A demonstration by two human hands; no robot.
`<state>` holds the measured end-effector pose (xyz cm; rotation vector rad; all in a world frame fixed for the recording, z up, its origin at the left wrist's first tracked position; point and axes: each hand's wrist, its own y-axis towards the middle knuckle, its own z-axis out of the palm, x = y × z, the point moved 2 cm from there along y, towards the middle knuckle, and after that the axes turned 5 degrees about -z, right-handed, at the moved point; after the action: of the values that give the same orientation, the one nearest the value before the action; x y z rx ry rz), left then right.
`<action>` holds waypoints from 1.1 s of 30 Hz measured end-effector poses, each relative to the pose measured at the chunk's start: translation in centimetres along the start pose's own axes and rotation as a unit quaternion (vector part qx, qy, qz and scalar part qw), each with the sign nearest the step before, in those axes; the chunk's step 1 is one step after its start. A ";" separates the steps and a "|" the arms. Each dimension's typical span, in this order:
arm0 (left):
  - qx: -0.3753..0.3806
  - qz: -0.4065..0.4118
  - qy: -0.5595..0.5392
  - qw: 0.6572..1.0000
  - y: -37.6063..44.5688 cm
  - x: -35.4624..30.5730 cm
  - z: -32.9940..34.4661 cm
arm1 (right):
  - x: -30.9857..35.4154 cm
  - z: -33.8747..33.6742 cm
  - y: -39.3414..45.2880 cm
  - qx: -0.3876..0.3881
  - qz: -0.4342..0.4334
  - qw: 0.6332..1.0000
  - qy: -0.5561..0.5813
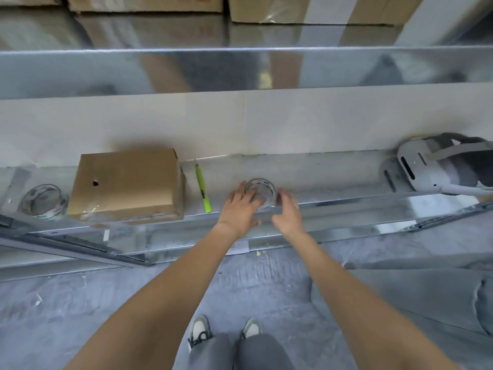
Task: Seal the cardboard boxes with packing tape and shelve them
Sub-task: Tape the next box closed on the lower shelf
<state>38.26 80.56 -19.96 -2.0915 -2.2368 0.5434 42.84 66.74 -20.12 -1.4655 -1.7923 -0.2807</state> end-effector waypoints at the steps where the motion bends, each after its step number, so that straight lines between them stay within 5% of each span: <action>1: -0.011 -0.009 -0.009 1.000 0.3 -0.2 0.1 | -0.2 0.2 0.0 0.008 -0.011 1.000 -0.017; 4: -0.043 -0.027 -0.049 0.998 0.5 -0.5 0.1 | -0.6 0.5 -0.1 0.012 -0.020 0.999 -0.030; 8: -0.076 -0.043 -0.146 0.985 -0.5 -0.2 -0.9 | 1.1 -0.9 -0.6 0.012 -0.041 0.988 0.146; 13: -0.066 -0.013 -0.410 0.909 -5.3 0.5 -4.0 | 4.9 -3.8 -2.2 0.070 -0.049 0.948 0.305; 20: -0.055 0.051 -0.471 0.879 -12.1 4.2 -7.0 | 10.6 -3.2 -2.4 0.189 0.031 0.911 0.365; 33: -0.097 0.055 -0.479 0.871 -22.4 13.2 -8.1 | 22.1 3.1 -8.2 0.235 -0.074 0.919 0.308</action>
<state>17.57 94.52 -9.04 -2.3607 -2.6700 1.7620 33.62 82.24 -4.66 -0.7822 -1.3263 -0.3171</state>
